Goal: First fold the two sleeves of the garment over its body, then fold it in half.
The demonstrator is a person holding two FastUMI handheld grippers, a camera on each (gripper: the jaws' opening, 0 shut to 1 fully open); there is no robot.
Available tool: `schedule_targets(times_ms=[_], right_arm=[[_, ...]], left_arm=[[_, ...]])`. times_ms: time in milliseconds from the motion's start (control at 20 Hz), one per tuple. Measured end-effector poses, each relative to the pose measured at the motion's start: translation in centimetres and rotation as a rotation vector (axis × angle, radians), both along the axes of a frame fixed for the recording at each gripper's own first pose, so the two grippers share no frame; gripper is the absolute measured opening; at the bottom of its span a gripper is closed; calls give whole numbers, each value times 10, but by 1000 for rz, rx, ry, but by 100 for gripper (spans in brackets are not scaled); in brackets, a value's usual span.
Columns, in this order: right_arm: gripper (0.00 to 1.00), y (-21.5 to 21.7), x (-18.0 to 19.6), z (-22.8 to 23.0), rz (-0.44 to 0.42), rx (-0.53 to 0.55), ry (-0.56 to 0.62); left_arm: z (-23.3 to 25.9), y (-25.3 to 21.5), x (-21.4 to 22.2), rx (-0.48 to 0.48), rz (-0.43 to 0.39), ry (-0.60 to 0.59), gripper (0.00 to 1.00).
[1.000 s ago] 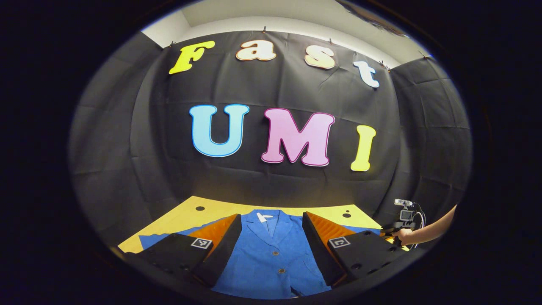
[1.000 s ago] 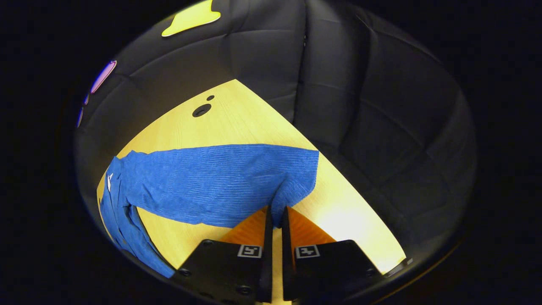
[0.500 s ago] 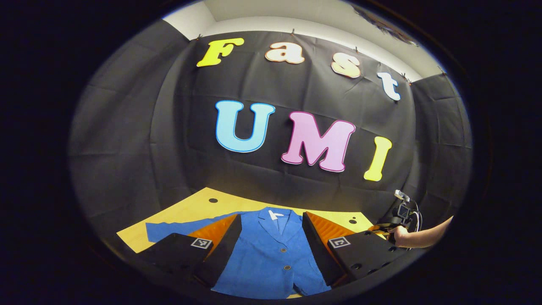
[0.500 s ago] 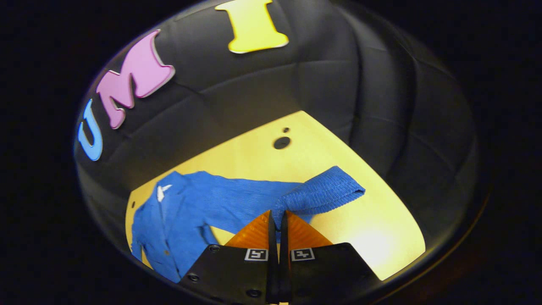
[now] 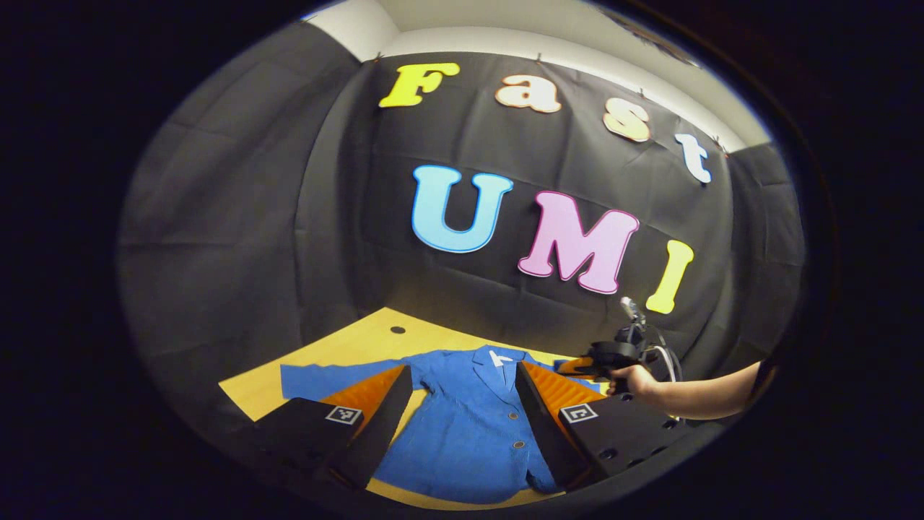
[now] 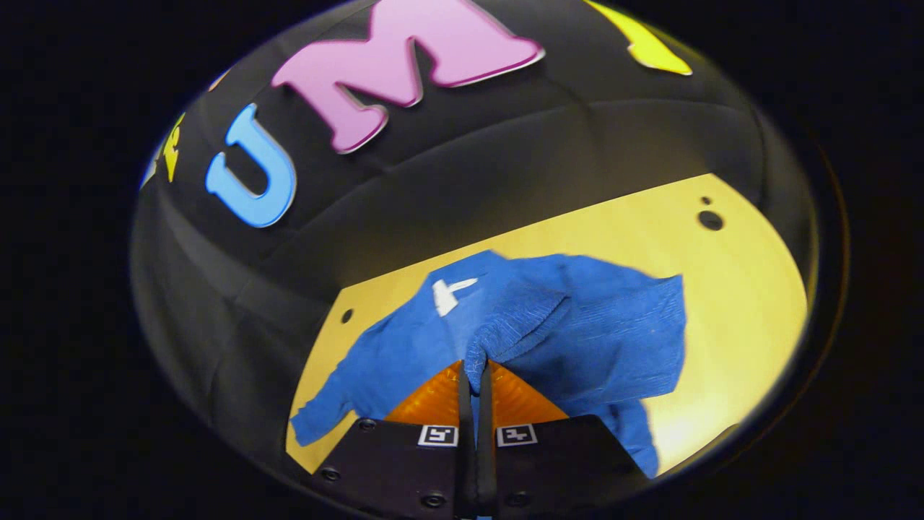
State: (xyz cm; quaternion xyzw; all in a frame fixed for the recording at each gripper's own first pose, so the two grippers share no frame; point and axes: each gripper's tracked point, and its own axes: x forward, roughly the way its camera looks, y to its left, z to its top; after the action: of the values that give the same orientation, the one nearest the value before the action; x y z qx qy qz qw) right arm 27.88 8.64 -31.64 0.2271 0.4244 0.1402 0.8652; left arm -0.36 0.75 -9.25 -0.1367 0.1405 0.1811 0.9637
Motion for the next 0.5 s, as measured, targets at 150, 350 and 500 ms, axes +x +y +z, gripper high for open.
schedule_targets(times_ms=[150,350,500], right_arm=[[5,78,-7,-11,93,105,10],[8,143,-21,-30,119,207,74],[45,150,-29,-46,80,190,110]], left_arm=[[-14,20,-17,-70,65,10,82],[-31,49,-45,-131,157,16,82],[-47,69,-62,-159,200,19,82]])
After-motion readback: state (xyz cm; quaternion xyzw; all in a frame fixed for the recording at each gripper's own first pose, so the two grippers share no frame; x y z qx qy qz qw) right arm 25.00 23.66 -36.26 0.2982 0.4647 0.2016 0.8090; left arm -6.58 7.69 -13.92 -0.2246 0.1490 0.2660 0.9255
